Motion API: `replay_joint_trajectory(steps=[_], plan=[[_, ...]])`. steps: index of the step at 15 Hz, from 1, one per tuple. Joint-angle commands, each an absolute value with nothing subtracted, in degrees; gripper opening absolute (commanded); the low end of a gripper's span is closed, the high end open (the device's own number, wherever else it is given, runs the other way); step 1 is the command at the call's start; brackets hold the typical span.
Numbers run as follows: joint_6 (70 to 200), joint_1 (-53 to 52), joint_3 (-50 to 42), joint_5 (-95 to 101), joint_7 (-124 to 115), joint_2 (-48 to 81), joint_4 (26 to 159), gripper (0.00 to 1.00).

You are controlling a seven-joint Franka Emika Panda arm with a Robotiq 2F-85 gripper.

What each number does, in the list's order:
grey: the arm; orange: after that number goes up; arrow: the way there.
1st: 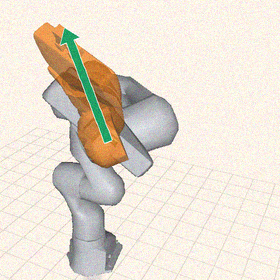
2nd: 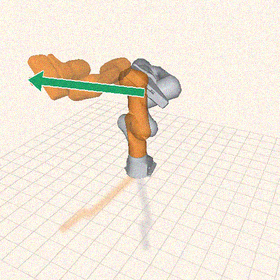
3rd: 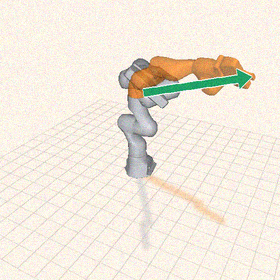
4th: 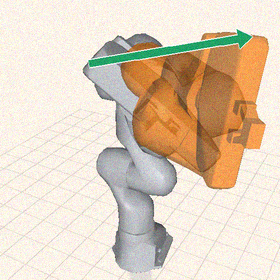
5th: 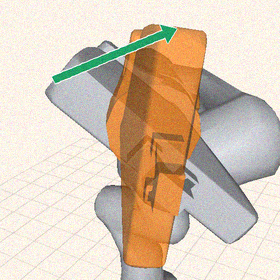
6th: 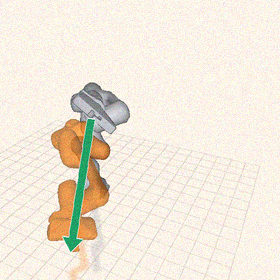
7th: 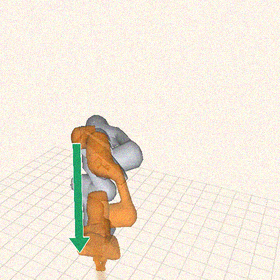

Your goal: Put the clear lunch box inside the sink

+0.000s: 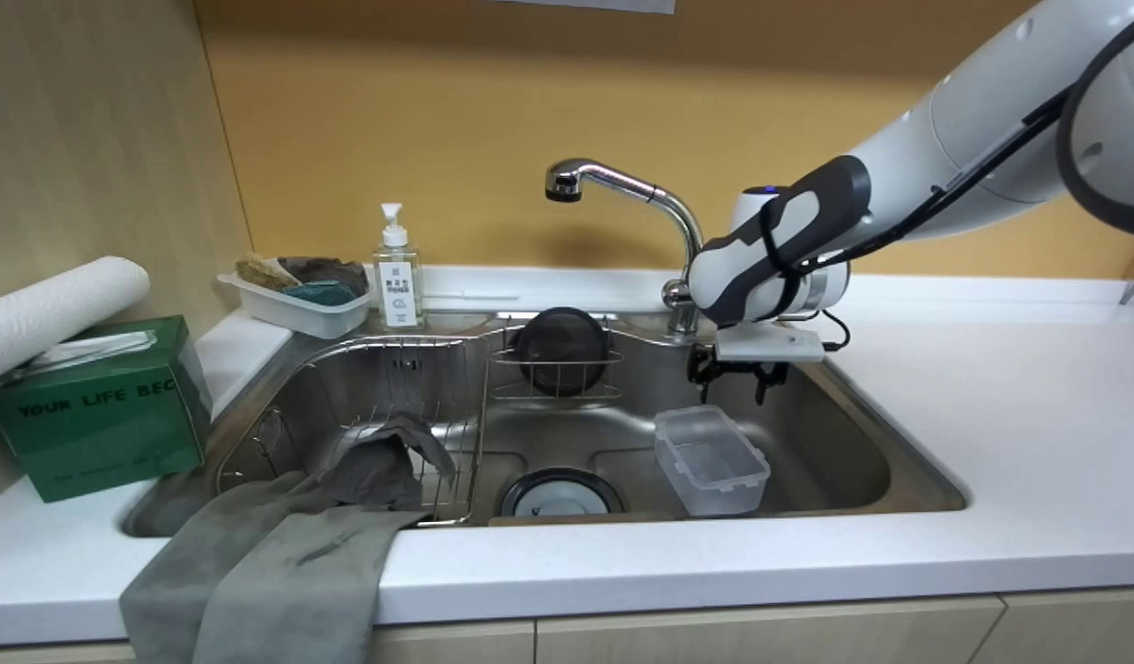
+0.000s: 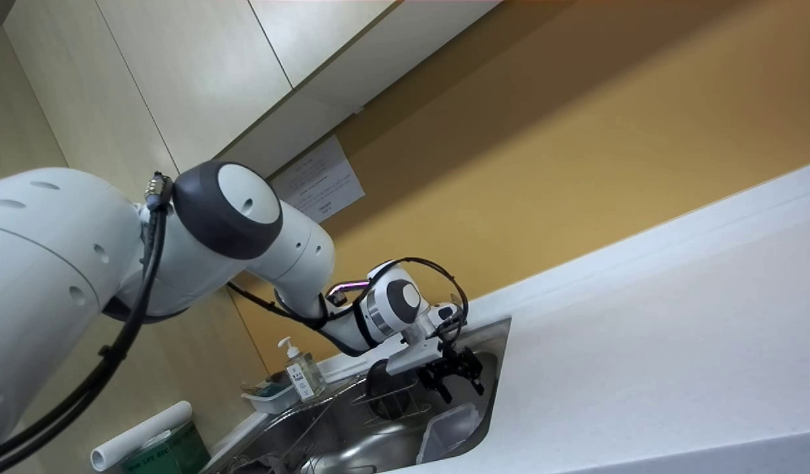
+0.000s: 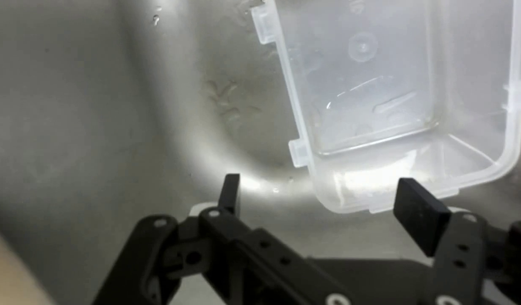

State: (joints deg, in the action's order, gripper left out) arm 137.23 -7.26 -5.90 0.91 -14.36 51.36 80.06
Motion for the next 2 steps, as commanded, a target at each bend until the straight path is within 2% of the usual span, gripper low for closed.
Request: replay_joint_trajectory(steps=[1, 2], plan=[[134.5, -8.0, -5.9, 1.4, -16.8, 45.3, 83.2, 1.0], [133.8, -8.1, -5.7, 1.5, -16.5, 43.8, 84.0, 1.0]])
